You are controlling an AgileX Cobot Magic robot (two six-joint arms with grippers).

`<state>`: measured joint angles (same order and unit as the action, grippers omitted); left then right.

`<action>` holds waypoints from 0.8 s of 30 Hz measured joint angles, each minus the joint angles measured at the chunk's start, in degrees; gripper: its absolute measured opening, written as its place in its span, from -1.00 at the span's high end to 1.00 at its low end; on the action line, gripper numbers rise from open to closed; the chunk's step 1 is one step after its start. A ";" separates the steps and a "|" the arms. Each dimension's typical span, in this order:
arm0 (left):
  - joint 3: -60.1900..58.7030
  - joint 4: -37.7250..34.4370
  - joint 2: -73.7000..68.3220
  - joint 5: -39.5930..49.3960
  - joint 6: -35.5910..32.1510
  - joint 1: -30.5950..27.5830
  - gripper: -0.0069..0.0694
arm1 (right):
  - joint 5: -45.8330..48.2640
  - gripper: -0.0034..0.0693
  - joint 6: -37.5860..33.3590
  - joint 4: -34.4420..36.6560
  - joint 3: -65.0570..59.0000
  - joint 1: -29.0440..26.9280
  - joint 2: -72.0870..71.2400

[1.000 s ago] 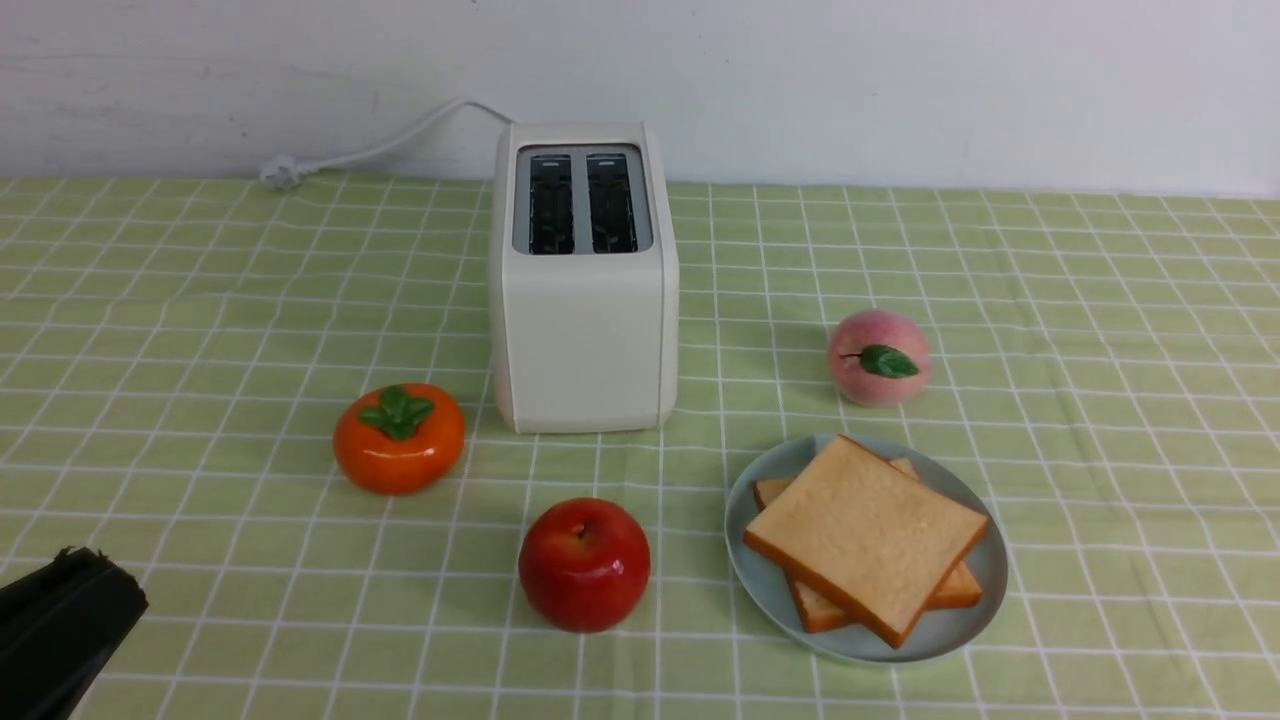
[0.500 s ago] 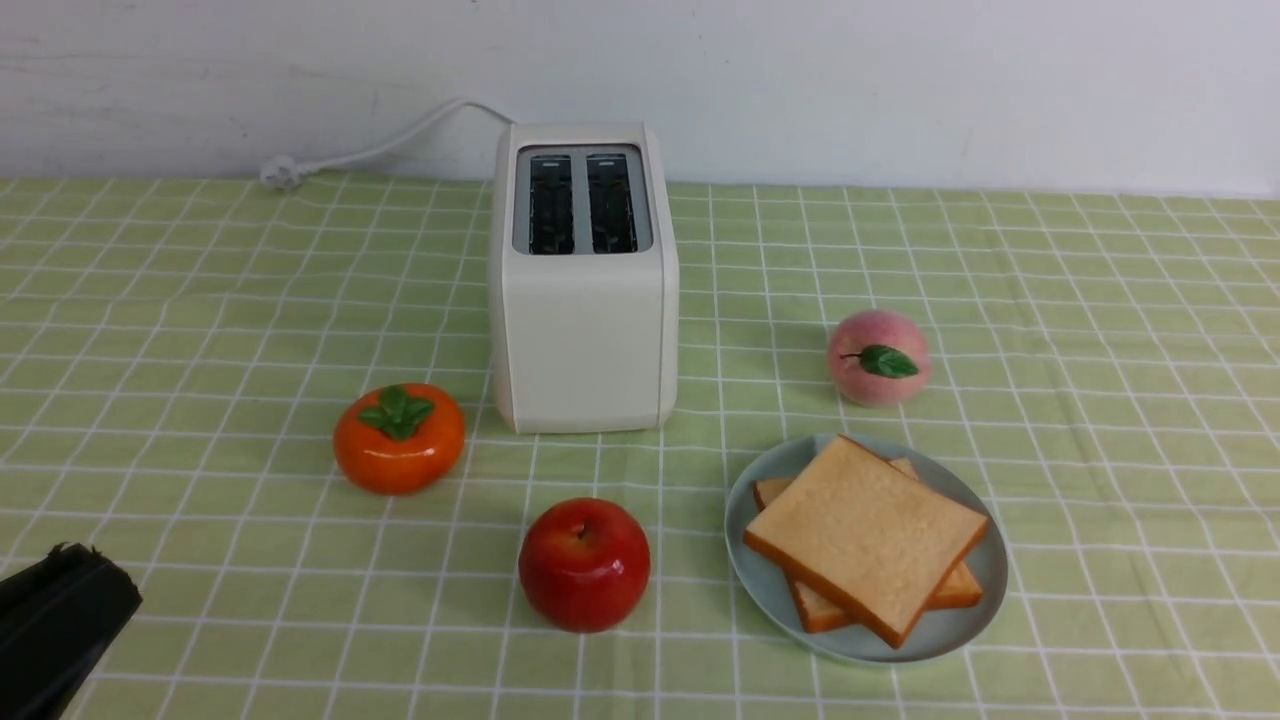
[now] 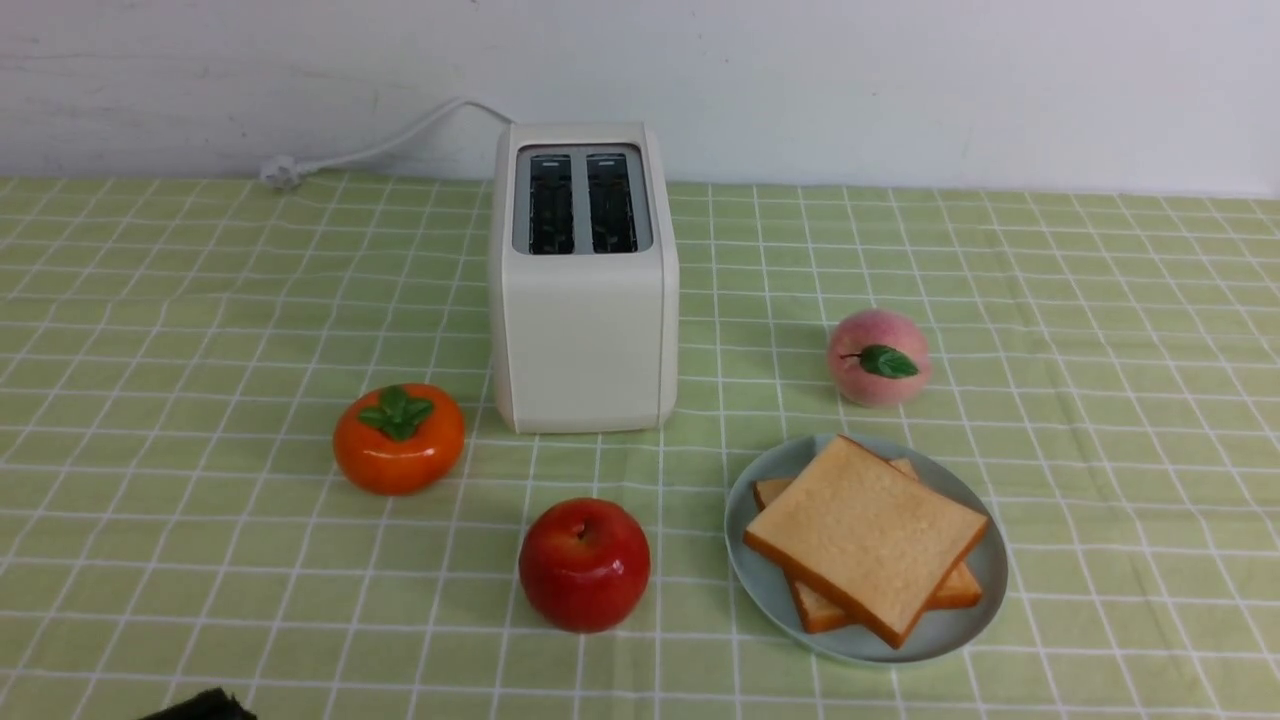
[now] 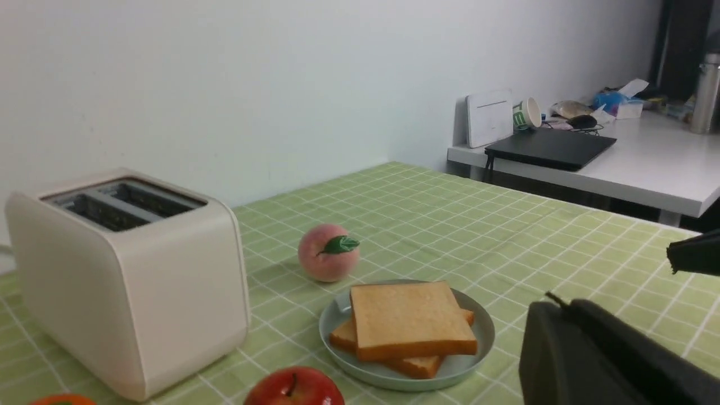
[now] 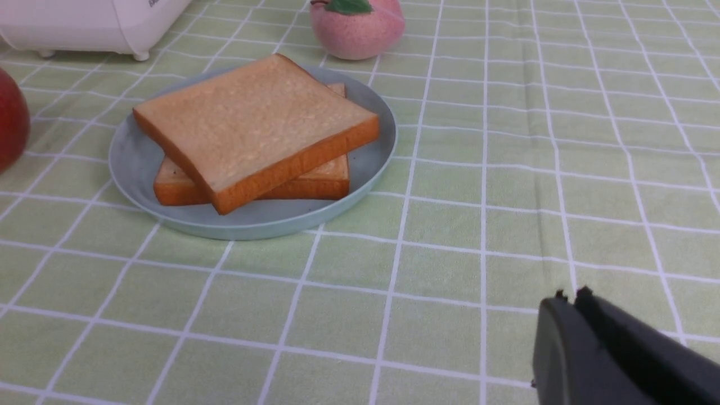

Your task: Take toasted bread from bread machine on green coffee tablecloth place on plate.

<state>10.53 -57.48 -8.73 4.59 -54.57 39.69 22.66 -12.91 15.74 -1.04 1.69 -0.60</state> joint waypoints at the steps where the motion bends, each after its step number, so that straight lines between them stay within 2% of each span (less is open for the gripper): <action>1: -0.02 1.17 0.00 -0.31 2.83 0.00 0.85 | 0.00 0.85 0.00 0.00 0.00 0.00 0.00; 5: -0.02 2.09 0.00 -1.88 5.92 0.00 0.85 | 0.00 0.84 0.00 0.00 0.00 0.00 0.00; 10: -0.46 2.96 0.00 -4.05 6.12 0.00 0.85 | 0.00 0.82 0.00 0.00 0.00 0.00 0.00; 11: -0.77 4.33 0.00 -4.59 6.25 0.00 0.85 | 0.00 0.82 0.00 0.00 0.00 0.00 0.00; 12: -1.25 8.72 0.00 -5.75 7.67 0.00 0.85 | 0.00 0.81 0.00 0.00 0.00 0.00 0.00; 14: -1.88 17.82 0.00 -6.89 13.21 -0.25 0.85 | 0.00 0.81 0.00 0.00 0.00 0.00 0.00; 15: -1.97 19.63 0.00 -6.94 14.68 -0.33 0.85 | 0.00 0.81 0.00 0.00 0.00 0.00 0.00; 16: -2.25 25.95 0.00 -7.45 20.64 -1.69 0.85 | 0.00 0.80 0.00 0.00 0.00 0.00 0.00; 17: -2.25 26.84 0.00 -7.66 21.55 -1.95 0.85 | 0.00 0.80 0.00 0.00 0.00 0.00 0.00; 18: -2.69 34.34 0.00 -8.12 30.02 -5.03 0.85 | 0.00 0.79 0.00 0.00 0.00 0.00 0.00; 21: -3.76 43.04 0.00 -8.42 41.46 -11.69 0.85 | 0.00 0.78 0.00 0.00 0.00 0.00 0.00; 23: -5.23 47.64 0.00 -8.28 47.53 -18.23 0.85 | 0.00 0.77 0.00 0.00 0.00 0.00 0.00; 24: -5.23 47.64 0.00 -8.26 47.53 -18.23 0.85 | 0.00 0.77 0.00 0.00 0.00 0.00 0.00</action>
<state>5.30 -9.83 -8.73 -3.66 -7.04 21.46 22.66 -12.91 15.74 -1.04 1.69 -0.60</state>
